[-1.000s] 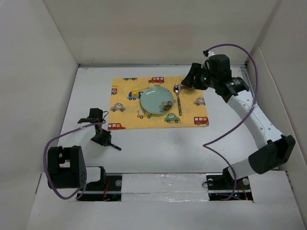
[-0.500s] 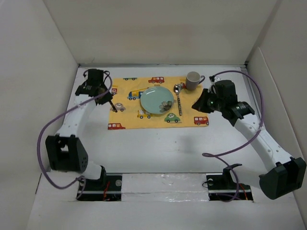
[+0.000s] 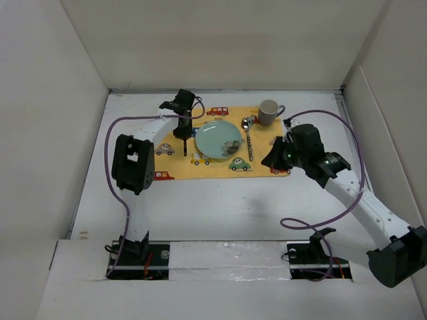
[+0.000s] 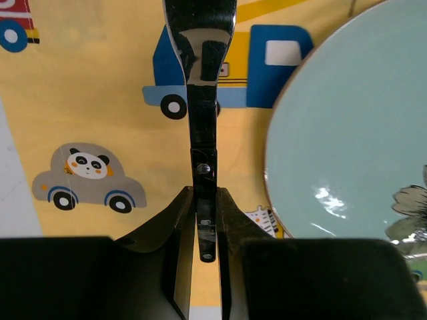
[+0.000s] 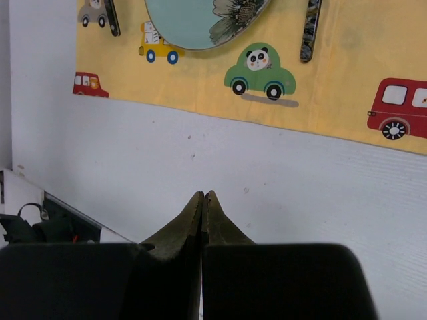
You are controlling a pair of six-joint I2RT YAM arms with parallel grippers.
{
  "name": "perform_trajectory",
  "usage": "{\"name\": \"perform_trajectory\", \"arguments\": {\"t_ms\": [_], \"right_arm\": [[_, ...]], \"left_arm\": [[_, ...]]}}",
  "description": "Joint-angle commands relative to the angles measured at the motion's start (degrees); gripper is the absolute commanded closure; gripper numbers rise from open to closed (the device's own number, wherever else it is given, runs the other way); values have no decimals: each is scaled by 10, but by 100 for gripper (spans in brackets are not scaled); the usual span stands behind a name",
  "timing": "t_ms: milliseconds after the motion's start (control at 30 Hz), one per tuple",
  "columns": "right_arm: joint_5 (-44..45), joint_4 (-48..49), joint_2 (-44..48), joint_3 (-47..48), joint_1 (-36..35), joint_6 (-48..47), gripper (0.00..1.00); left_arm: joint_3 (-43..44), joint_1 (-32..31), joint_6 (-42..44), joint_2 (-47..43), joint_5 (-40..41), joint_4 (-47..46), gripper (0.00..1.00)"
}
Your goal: Set the dinner table for one person
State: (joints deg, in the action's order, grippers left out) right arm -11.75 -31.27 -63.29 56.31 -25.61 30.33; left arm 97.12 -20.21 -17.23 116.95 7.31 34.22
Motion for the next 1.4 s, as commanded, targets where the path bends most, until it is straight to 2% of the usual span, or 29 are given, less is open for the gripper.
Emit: {"name": "perform_trajectory", "arguments": {"t_ms": [0,200,300,533,1000,1067,1100,1133,1167,1200,1333,1367], "right_arm": [[30,-9,19,-3,-5,9,99],[37,-6,23,-10,-5,12,98],[39,-7,18,-10,-5,15,96],[52,-11,4,6,-5,11,81],[75,-18,-19,42,-5,3,76],[76,-19,-21,48,-5,1,76],[77,-20,-23,51,-5,0,76],[77,-21,-24,60,1,-2,76],[76,-23,-24,65,1,-3,76],[76,-24,-25,77,1,-6,74],[75,-35,-31,110,13,-16,72],[74,-44,-31,122,13,-17,73]], "left_arm": [[13,14,6,-7,0,14,100],[-32,19,14,-11,10,-13,100],[-34,30,25,2,-11,-19,100],[-17,30,47,33,-5,-13,100],[-11,30,58,32,12,23,100],[-4,30,58,36,17,37,95],[-5,30,55,35,18,38,87],[-6,30,55,32,19,38,74],[-9,30,53,23,19,36,69],[-5,30,47,12,16,35,58],[16,30,36,-11,6,49,45],[30,30,34,-27,3,58,45]]}}
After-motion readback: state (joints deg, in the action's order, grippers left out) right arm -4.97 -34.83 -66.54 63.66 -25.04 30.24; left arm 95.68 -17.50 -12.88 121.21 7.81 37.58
